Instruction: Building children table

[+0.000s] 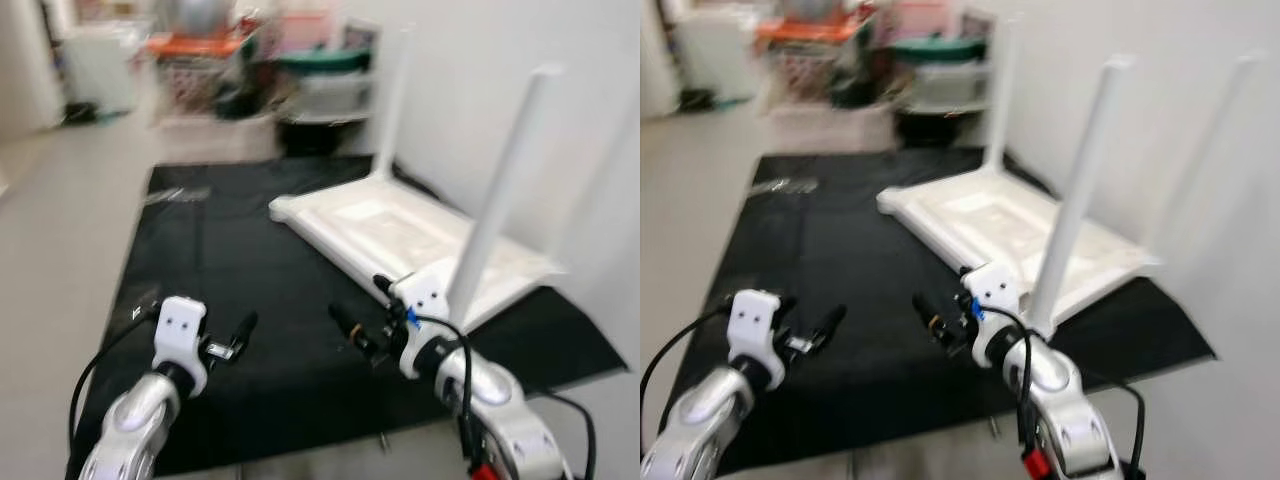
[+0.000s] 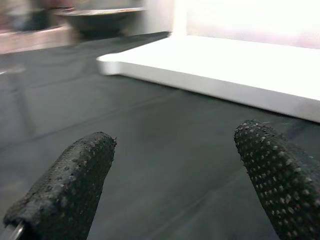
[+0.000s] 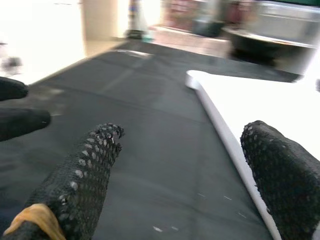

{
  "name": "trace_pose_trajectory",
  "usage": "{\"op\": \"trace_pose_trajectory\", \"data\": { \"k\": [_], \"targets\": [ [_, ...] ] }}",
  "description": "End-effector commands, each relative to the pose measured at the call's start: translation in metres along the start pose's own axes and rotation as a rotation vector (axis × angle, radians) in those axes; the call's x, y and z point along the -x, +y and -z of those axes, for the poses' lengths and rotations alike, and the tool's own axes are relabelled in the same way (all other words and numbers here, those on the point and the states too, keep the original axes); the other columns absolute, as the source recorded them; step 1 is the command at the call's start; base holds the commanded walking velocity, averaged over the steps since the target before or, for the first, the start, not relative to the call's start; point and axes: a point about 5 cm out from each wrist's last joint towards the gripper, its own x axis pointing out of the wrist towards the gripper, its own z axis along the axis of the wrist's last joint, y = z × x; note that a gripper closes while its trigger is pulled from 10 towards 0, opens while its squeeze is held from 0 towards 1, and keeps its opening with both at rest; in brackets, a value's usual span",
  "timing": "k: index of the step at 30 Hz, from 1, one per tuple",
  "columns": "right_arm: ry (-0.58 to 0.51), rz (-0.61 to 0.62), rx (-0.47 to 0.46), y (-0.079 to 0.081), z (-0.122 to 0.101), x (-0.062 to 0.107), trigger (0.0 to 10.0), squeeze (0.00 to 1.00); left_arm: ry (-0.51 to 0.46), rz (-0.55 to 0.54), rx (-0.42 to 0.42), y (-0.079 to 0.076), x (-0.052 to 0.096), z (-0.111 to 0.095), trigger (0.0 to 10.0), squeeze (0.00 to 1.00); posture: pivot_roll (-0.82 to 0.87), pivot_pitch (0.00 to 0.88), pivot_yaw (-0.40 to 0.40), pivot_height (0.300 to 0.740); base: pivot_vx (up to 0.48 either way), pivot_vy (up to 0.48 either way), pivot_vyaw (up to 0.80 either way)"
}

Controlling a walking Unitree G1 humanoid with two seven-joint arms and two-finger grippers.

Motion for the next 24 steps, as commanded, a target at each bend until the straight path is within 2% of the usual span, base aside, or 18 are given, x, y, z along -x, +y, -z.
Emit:
{"op": "trace_pose_trajectory", "data": {
  "k": [1, 4, 6, 7, 15, 16, 18, 21, 24],
  "targets": [
    [0.030, 0.029, 0.000, -0.002, 0.007, -0.002, 10.0, 0.00, 0.015, -0.003, -0.006, 0.001, 0.003, 0.004, 10.0, 0.00, 0.02, 0.000, -0.028, 0.740, 0.000, 0.000, 0.00],
    [0.048, 0.076, -0.006, -0.007, 0.009, -0.003, 10.0, 0.00, 0.018, -0.004, -0.008, 0.000, 0.003, 0.005, 10.0, 0.00, 0.02, 0.000, -0.028, 0.740, 0.000, 0.000, 0.00],
    [0.076, 0.208, -0.029, -0.024, 0.013, -0.005, 10.0, 0.00, 0.017, -0.008, -0.012, 0.001, 0.003, 0.005, 10.0, 0.00, 0.02, 0.000, -0.027, 0.740, 0.000, 0.000, 0.00],
    [0.073, 0.235, -0.052, -0.029, 0.013, -0.007, 10.0, 0.00, 0.014, -0.013, -0.011, 0.001, 0.003, 0.005, 10.0, 0.00, 0.02, 0.000, -0.028, 0.740, 0.000, 0.000, 0.00],
    [0.013, 0.218, -0.046, -0.031, 0.001, -0.017, 10.0, 0.00, 0.009, -0.018, -0.012, 0.000, 0.000, 0.004, 10.0, 0.00, 0.02, 0.000, -0.030, 0.740, 0.000, 0.000, 0.00],
    [0.028, 0.320, -0.053, -0.045, 0.002, -0.022, 10.0, 0.00, 0.009, -0.018, -0.014, -0.002, 0.000, 0.004, 10.0, 0.00, 0.03, 0.000, -0.038, 0.740, 0.000, 0.000, 0.00],
    [0.033, 0.352, -0.056, -0.054, 0.003, -0.025, 10.0, 0.00, 0.012, -0.023, -0.015, -0.002, 0.001, 0.005, 10.0, 0.00, 0.03, 0.000, -0.036, 0.740, 0.000, 0.000, 0.00],
    [0.033, 0.355, -0.045, -0.056, 0.004, -0.026, 10.0, 0.00, 0.014, -0.028, -0.016, -0.001, 0.001, 0.006, 10.0, 0.00, 0.03, 0.000, -0.036, 0.740, 0.000, 0.000, 0.00],
    [0.029, 0.391, -0.036, -0.066, 0.004, -0.028, 10.0, 0.00, 0.015, -0.025, -0.016, -0.002, 0.001, 0.006, 10.0, 0.00, 0.04, 0.000, -0.039, 0.740, 0.000, 0.000, 0.00]
  ]
}}
